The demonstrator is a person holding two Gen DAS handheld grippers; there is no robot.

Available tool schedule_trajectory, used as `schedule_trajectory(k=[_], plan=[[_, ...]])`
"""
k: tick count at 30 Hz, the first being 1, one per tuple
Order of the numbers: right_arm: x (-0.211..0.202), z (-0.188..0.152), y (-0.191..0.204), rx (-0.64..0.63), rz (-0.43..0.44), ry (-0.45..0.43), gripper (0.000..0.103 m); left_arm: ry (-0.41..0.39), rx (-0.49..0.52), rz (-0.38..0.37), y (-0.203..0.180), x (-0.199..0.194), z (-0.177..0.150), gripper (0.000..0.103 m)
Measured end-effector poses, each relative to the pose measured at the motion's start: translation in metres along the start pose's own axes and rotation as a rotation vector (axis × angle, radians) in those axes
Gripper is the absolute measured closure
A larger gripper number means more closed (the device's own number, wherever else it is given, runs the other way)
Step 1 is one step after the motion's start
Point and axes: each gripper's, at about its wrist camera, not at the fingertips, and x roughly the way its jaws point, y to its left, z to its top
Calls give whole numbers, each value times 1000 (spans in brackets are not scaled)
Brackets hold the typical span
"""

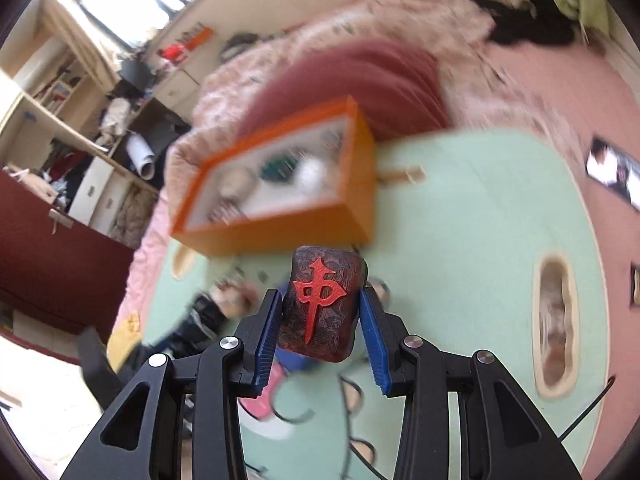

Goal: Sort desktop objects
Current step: 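Lift the red tile box out and place it beside the blue tin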

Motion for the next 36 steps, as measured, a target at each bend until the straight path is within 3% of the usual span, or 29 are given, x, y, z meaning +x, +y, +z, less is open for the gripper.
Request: schedule_trajectory(k=[5,10,12,13,15,21,22,24,27,30,33,36], plan=[[29,-24,-14,38,61,81,65,0,1,2,0,0,0,0],[37,-25,10,-49,53,45,62,1,0,1,1,1,0,0],[29,-29,11,-65,60,-7,46,1,0,1,0,0,0,0],[22,-34,11,-71,54,-43,32,1,0,1,1,0,0,0],[11,-47,12,-99,24,-94,27,1,-1,2,0,0,0,0],[27,-92,33,-276,-173,-68,24,1,0,1,0,0,0,0],[32,-99,39,-326,-231,-90,12,2,1,2,0,0,0,0],[46,-110,50,-415,-351,-130,2,2,2,2,-1,0,-1,0],[49,-112,52,-412,-349,-141,2,7,-5,12,0,-2,0,0],[47,-109,42,-377,-338,-134,1,1,-41,-32,9,-11,7,0],[45,-111,41,-376,-341,-137,1,-60,-69,-63,20,-34,34,0],[45,-112,51,-375,-343,-138,1,-119,-45,-49,20,-52,72,0]])
